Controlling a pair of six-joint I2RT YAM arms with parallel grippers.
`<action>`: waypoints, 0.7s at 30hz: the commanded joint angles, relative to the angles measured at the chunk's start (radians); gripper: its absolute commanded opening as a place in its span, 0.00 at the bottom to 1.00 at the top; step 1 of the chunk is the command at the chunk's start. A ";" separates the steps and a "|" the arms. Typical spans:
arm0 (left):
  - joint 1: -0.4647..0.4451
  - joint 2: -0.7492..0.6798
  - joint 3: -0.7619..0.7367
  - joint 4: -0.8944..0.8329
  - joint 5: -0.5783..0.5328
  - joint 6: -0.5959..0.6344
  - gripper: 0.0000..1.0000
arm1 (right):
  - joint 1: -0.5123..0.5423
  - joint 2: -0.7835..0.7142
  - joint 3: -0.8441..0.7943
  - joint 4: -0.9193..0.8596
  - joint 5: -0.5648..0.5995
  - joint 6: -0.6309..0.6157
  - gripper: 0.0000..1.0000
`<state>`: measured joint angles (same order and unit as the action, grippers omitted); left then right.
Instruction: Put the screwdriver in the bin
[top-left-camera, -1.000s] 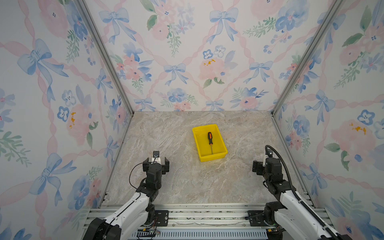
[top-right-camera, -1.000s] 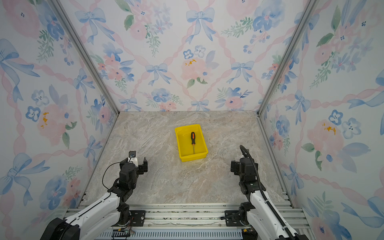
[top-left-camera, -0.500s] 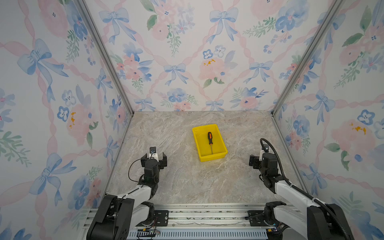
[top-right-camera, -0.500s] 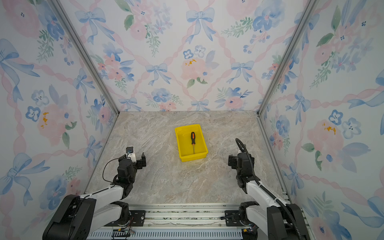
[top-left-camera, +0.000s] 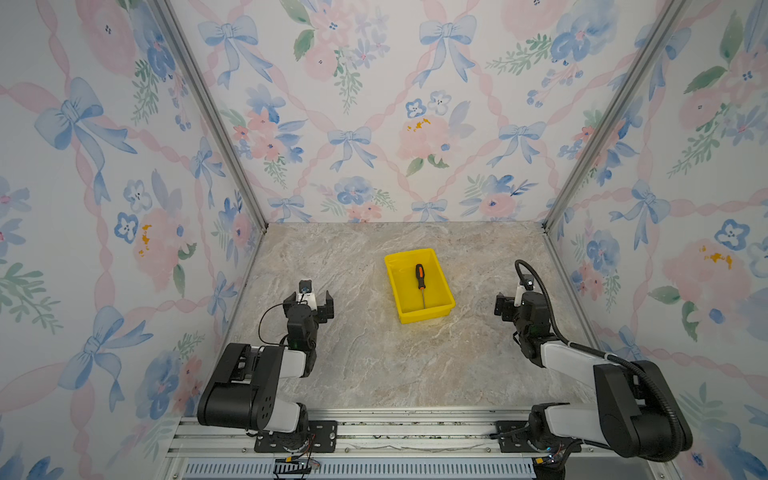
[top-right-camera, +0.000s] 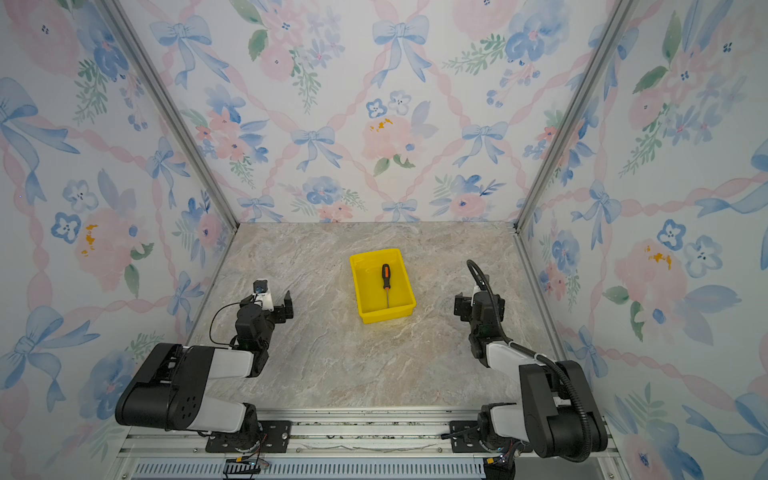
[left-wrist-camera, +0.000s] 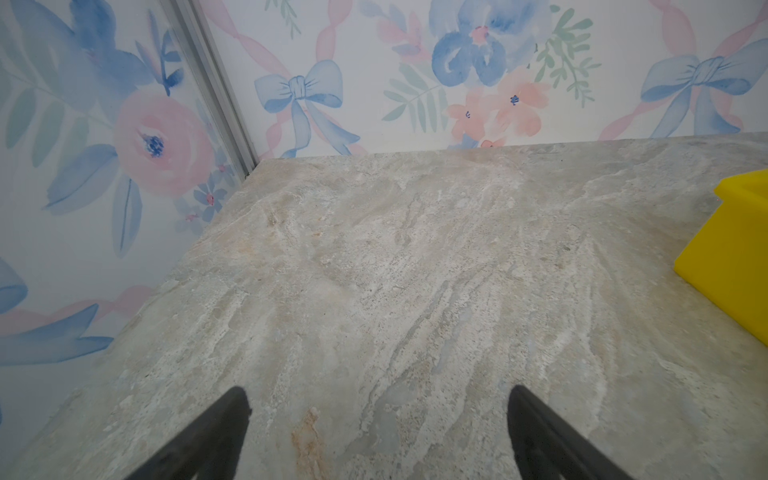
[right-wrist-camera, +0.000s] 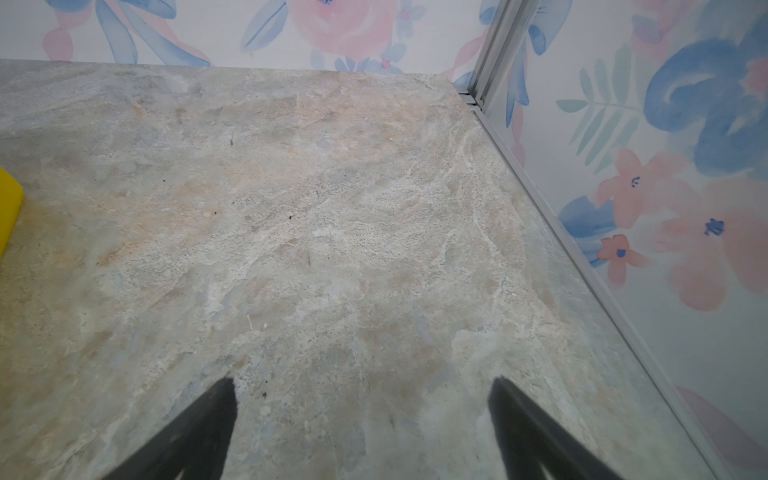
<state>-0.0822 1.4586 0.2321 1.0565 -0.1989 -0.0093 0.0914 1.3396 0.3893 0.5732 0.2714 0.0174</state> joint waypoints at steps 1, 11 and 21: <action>0.016 0.030 0.000 0.091 0.051 0.000 0.98 | -0.030 0.039 0.041 0.085 -0.080 0.000 0.97; 0.024 0.104 0.007 0.150 0.064 -0.001 0.98 | -0.057 0.204 0.009 0.317 -0.171 0.001 0.97; 0.029 0.102 0.010 0.143 0.038 -0.015 0.98 | -0.032 0.210 0.009 0.320 -0.112 -0.013 0.97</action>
<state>-0.0574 1.5574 0.2340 1.1812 -0.1493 -0.0109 0.0498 1.5459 0.3996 0.8581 0.1371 0.0139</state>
